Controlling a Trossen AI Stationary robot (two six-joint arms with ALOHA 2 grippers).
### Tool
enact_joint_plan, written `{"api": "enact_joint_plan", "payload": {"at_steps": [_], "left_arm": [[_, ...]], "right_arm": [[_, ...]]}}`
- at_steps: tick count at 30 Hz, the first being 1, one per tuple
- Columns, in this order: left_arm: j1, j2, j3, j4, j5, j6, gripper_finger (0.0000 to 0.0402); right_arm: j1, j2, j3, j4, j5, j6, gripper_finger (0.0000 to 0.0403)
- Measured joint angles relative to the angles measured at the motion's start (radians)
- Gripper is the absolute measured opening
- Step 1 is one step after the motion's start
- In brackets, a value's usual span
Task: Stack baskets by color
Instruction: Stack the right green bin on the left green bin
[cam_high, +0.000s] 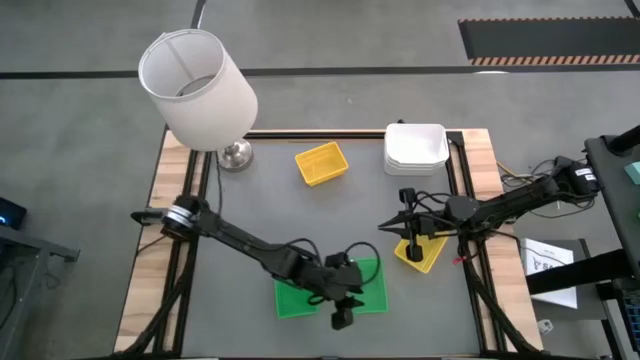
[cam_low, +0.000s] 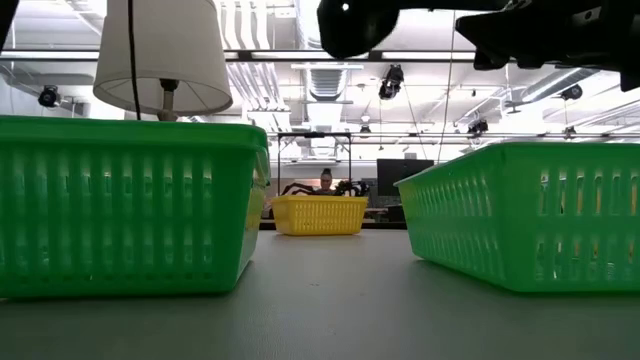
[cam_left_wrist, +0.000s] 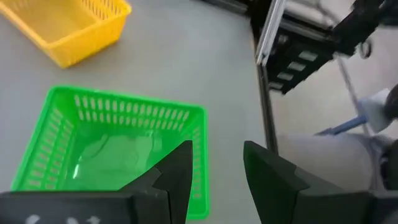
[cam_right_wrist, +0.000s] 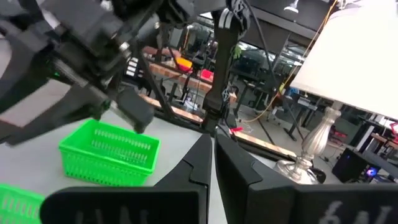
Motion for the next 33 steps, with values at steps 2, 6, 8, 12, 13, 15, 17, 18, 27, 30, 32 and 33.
{"api": "enact_joint_plan", "payload": {"at_steps": [2, 6, 8, 12, 13, 15, 17, 18, 27, 30, 32, 33], "left_arm": [[0.000, 0.043, 0.049, -0.029, 0.001, 0.015, 0.0127], [-0.010, 0.131, 0.153, -0.039, 0.002, 0.034, 0.0127], [-0.018, 0.169, 0.198, -0.041, 0.002, 0.032, 0.0127], [-0.036, 0.238, 0.262, -0.052, -0.005, 0.025, 0.0127], [-0.040, 0.254, 0.274, -0.067, -0.017, 0.025, 0.0127], [-0.050, 0.273, 0.282, -0.109, -0.071, 0.028, 0.0127], [-0.057, 0.280, 0.271, -0.117, -0.149, 0.032, 0.0127], [-0.058, 0.280, 0.260, -0.117, -0.161, 0.031, 0.0127], [-0.066, 0.280, 0.229, -0.099, -0.189, 0.034, 0.0127], [-0.066, 0.280, 0.192, -0.068, -0.197, 0.034, 0.0127], [-0.066, 0.280, 0.153, 0.015, -0.198, 0.035, 0.0127], [-0.066, 0.280, 0.136, 0.052, -0.198, 0.035, 0.0127]], "right_arm": [[0.000, -0.002, 0.000, -0.005, 0.000, -0.002, 0.0012], [0.000, -0.017, -0.003, -0.056, 0.000, -0.003, 0.0012], [0.000, -0.021, -0.005, -0.075, 0.000, -0.003, 0.0012], [0.000, -0.020, -0.005, -0.077, -0.004, 0.006, 0.0012], [0.000, -0.020, -0.005, -0.077, -0.004, 0.011, 0.0012], [0.002, -0.020, -0.005, -0.078, -0.004, 0.023, 0.0012], [0.005, -0.019, -0.005, -0.079, -0.005, 0.035, 0.0012], [0.008, -0.019, -0.005, -0.082, -0.005, 0.038, 0.0012], [0.022, -0.019, -0.005, -0.106, -0.005, 0.039, 0.0012], [0.022, -0.020, -0.004, -0.105, -0.004, 0.033, 0.0012], [0.022, -0.019, -0.004, -0.106, -0.004, 0.032, 0.0012], [0.022, -0.019, -0.004, -0.107, -0.004, 0.032, 0.0012]]}}
